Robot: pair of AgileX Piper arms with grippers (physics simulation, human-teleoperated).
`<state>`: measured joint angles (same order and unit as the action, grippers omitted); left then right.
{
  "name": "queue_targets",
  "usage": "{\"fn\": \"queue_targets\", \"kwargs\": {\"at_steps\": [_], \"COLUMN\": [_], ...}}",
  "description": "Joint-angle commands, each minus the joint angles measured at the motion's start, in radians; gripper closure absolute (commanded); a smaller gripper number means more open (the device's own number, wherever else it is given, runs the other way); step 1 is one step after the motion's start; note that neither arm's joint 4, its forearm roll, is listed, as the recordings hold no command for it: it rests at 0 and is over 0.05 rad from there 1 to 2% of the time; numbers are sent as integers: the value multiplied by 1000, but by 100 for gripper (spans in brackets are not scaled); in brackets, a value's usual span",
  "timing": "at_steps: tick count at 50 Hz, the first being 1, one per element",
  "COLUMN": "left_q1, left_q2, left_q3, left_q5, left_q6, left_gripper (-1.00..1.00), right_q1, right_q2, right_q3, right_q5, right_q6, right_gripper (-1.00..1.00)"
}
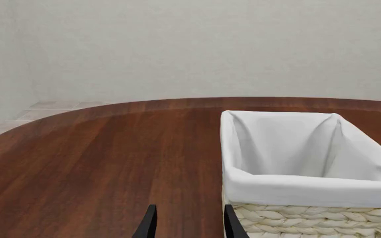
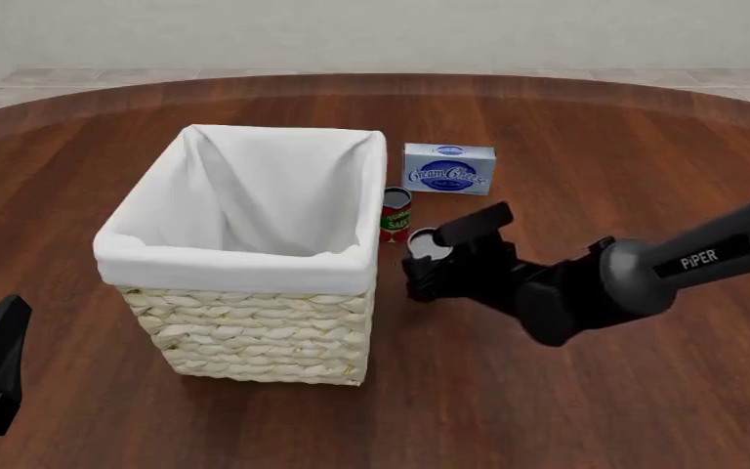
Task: Pick up the alphabet soup and put it in the basket.
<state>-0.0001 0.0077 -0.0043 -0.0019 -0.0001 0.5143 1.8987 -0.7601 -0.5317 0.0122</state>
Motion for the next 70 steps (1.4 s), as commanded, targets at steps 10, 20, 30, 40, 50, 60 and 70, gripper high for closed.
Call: {"fn": "queue_targets", "kwargs": {"at_steps": [10, 20, 30, 40, 50, 60, 70], "left_q1": [0, 0, 0, 0, 0, 0, 0], "left_q2": [0, 0, 0, 0, 0, 0, 0], "left_q3": [0, 0, 0, 0, 0, 0, 0], "left_q5": [0, 0, 0, 0, 0, 0, 0], "left_q6": [0, 0, 0, 0, 0, 0, 0], "left_gripper": [-100, -100, -100, -100, -100, -100, -100], "right_q1": [-26, -29, -39, -42, -37, -32, -27], "right_q2": [-102, -165, -268, -338, -386, -426, -448], "right_q3": [43, 57, 68, 77, 72, 67, 53], "right_q5": [16, 47, 101, 136, 170, 200, 224], "right_q6": [-10, -29, -57, -75, -92, -107, -114], "right_gripper": [100, 100, 100, 100, 100, 100, 100]}}
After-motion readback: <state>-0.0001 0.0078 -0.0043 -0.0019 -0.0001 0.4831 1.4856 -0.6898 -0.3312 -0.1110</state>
